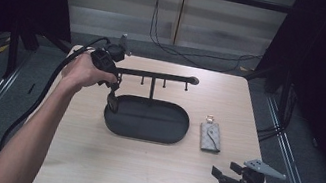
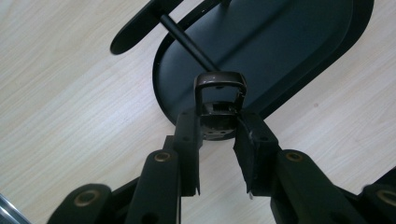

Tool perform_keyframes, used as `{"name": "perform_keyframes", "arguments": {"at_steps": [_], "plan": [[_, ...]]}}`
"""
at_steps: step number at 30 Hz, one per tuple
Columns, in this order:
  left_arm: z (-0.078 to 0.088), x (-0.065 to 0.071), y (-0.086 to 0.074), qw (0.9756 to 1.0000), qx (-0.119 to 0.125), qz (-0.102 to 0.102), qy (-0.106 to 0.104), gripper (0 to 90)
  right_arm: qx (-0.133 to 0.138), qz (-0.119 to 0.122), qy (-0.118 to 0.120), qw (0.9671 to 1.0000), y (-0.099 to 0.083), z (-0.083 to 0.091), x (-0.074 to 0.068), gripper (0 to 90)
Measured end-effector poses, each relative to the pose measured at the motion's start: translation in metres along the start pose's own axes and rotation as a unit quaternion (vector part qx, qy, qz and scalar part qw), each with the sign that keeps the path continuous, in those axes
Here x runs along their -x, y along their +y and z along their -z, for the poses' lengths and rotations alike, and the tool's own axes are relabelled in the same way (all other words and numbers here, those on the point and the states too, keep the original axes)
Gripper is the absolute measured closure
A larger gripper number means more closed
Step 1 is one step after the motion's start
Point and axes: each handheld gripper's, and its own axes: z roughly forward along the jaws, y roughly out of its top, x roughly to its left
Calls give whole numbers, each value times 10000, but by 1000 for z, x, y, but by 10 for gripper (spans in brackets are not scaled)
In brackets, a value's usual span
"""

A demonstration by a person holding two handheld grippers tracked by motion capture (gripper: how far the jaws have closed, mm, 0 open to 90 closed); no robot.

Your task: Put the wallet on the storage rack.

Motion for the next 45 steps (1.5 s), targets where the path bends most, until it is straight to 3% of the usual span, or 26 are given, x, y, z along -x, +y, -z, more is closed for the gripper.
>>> {"name": "perform_keyframes", "arguments": {"at_steps": [5,8,12,25,29,38,42,45], "plan": [[-6,-2,5,9999,-4,114,68,711,10,9,6,10000,0,0,0,215],[-7,-3,8,9996,45,261,1,711,9,5,8,10000,0,0,0,215],[-9,-2,12,9993,25,331,164,711,-7,10,14,10000,0,0,0,215],[-14,-4,16,9982,162,565,127,708,-11,30,23,10000,0,0,0,216],[-15,-4,15,9981,235,544,151,702,-6,23,15,10000,0,0,1,216],[-3,-4,4,9959,739,525,61,459,-10,32,9,10000,0,0,0,216],[-3,-11,-8,9931,985,643,-12,353,-9,31,6,10000,0,0,0,215],[-3,-9,-17,9923,1142,468,18,353,-19,31,6,10000,0,-1,0,216]]}}
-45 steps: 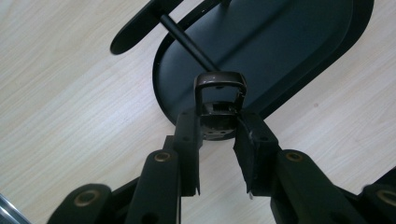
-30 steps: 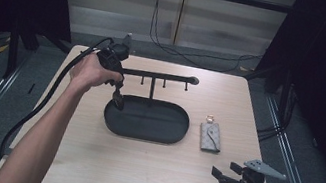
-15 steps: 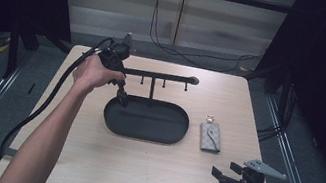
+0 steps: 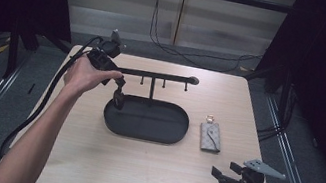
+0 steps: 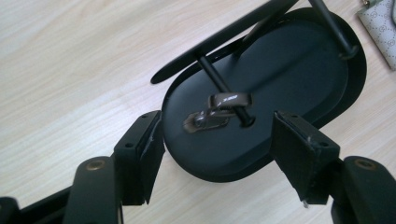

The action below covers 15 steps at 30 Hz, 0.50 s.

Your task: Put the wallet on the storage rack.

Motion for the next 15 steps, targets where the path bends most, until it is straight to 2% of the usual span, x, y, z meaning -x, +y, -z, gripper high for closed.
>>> {"name": "perform_keyframes", "arguments": {"at_steps": [2,8,13,15], "plan": [[1,1,-6,9999,110,-65,7,326,2,-12,2,10000,0,0,0,216],[-1,-13,-25,9991,384,25,-184,248,0,-6,-6,10000,0,0,0,215],[4,-25,-47,9964,753,13,-394,181,-7,-8,-2,10000,0,-1,0,215],[4,-28,-56,9948,889,27,-492,202,-17,-3,-4,10000,0,-1,0,214]]}}
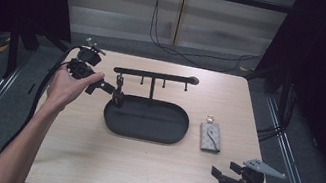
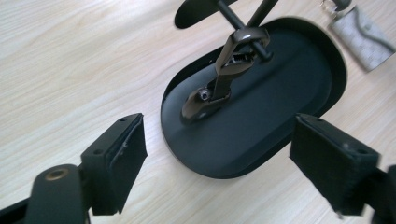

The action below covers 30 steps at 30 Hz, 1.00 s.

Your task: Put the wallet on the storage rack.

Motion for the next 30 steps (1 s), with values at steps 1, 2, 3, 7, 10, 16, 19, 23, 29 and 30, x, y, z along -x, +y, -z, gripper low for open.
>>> {"name": "perform_keyframes", "arguments": {"at_steps": [1,2,3,7,10,16,19,23,29,30], "plan": [[1,-2,-4,10000,47,9,-39,194,-14,-9,3,10000,0,0,0,213],[2,-3,-9,9999,116,15,-43,188,-21,-10,-1,10000,0,0,0,213],[3,-4,-12,9999,158,39,-9,189,-26,-7,-4,10000,0,-1,0,212],[8,-8,-26,9991,414,91,45,179,-27,-13,1,10000,0,0,1,211],[11,-8,-37,9983,584,9,-42,189,-32,-26,3,10000,0,0,1,210],[23,-10,-58,9962,849,-68,178,189,-43,-71,18,10000,1,-1,1,203],[27,-8,-70,9929,1119,-176,355,189,-59,-71,20,10000,1,-1,2,200],[24,0,-91,9904,1328,-143,354,200,-57,-115,54,9999,1,-1,3,195],[17,-4,-123,9889,1459,129,244,214,-44,-185,219,9996,3,0,3,190],[16,-4,-128,9887,1476,112,244,213,-47,-191,226,9996,3,0,3,191]]}}
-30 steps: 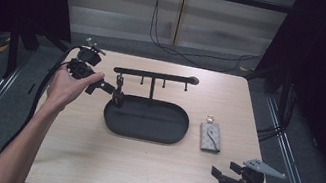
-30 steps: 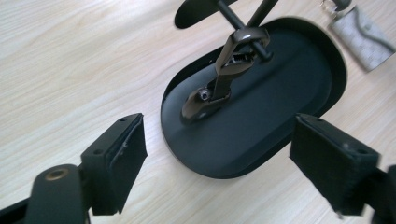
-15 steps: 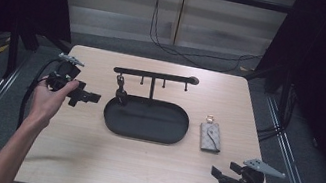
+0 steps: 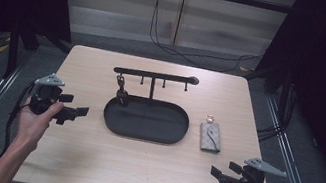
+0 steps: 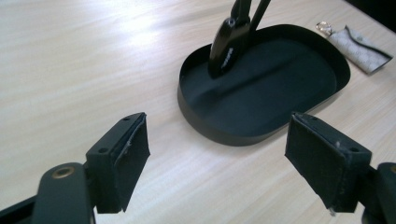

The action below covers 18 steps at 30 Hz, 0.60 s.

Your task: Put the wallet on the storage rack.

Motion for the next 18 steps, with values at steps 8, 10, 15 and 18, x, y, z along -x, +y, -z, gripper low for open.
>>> {"name": "perform_keyframes", "arguments": {"at_steps": [8,10,15,18], "plan": [[10,13,-26,9998,71,-173,34,249,-212,-26,37,9998,8,-8,1,213],[12,19,-32,9996,120,-234,35,249,-289,-16,72,9996,10,-11,1,213],[19,30,-41,9991,212,-285,-235,248,-232,-94,97,9996,22,-13,2,232],[22,33,-53,9993,308,-170,-127,248,-137,-166,103,9997,32,-11,2,244]]}}
